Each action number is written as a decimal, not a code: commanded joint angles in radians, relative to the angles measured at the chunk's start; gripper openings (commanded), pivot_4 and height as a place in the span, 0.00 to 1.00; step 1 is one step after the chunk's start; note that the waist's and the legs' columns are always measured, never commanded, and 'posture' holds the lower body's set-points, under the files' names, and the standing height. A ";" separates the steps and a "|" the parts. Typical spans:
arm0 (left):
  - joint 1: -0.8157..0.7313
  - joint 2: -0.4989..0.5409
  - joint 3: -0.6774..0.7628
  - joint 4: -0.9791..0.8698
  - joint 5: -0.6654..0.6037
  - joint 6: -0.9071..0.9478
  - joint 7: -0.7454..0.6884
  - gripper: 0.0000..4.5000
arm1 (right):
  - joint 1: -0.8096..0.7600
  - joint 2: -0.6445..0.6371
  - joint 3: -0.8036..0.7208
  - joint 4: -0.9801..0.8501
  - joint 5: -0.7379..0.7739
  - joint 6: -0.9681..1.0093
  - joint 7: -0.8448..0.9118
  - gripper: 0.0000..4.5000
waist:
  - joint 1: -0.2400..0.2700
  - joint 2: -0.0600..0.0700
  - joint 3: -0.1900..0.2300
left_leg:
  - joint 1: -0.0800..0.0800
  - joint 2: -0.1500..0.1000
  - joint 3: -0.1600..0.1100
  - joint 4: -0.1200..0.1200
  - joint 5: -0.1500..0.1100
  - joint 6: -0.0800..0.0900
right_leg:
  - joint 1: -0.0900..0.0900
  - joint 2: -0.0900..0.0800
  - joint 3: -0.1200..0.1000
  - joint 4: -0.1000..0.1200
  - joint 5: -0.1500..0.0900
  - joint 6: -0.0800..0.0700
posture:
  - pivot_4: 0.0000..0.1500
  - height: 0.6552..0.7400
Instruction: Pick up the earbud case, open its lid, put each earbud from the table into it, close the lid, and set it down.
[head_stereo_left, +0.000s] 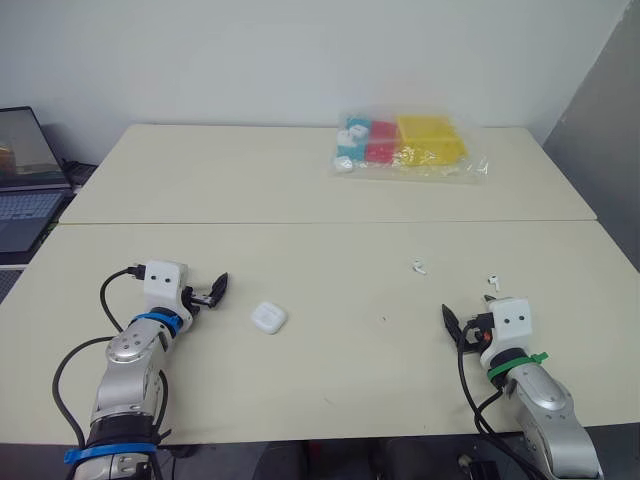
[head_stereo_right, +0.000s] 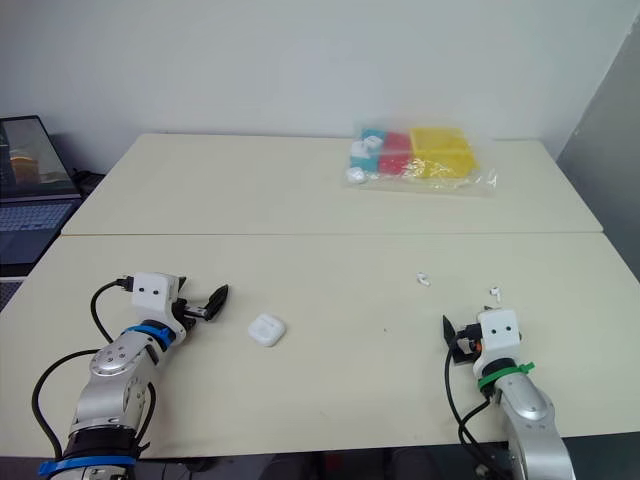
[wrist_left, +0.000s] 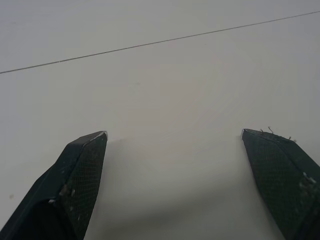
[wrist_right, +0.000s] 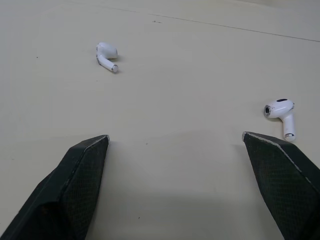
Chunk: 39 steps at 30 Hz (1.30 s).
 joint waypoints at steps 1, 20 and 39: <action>-0.002 0.019 0.015 0.022 0.013 0.012 0.012 0.99 | -0.011 -0.006 -0.009 -0.011 -0.002 -0.013 0.001 1.00 | 0.000 0.000 0.000 | 0.000 0.000 0.000 0.000 0.000 0.000 | 0.000 0.000 0.000 0.000 0.000 0.000 | 1.00 1.00; 0.085 0.079 0.062 -0.280 -0.191 0.184 -0.163 0.99 | -0.088 -0.087 -0.007 -0.051 0.060 0.053 0.126 1.00 | 0.001 0.000 0.001 | -0.005 0.000 0.000 0.000 0.000 0.000 | -0.004 0.000 0.000 -0.002 0.002 -0.004 | 1.00 1.00; 0.380 0.112 -0.087 -0.664 -0.238 0.270 -0.327 0.99 | -0.344 -0.348 0.081 -0.260 0.453 0.336 0.568 1.00 | 0.004 -0.001 0.003 | -0.005 0.000 0.000 0.000 0.000 0.000 | -0.004 -0.001 0.000 -0.002 -0.005 -0.008 | 1.00 1.00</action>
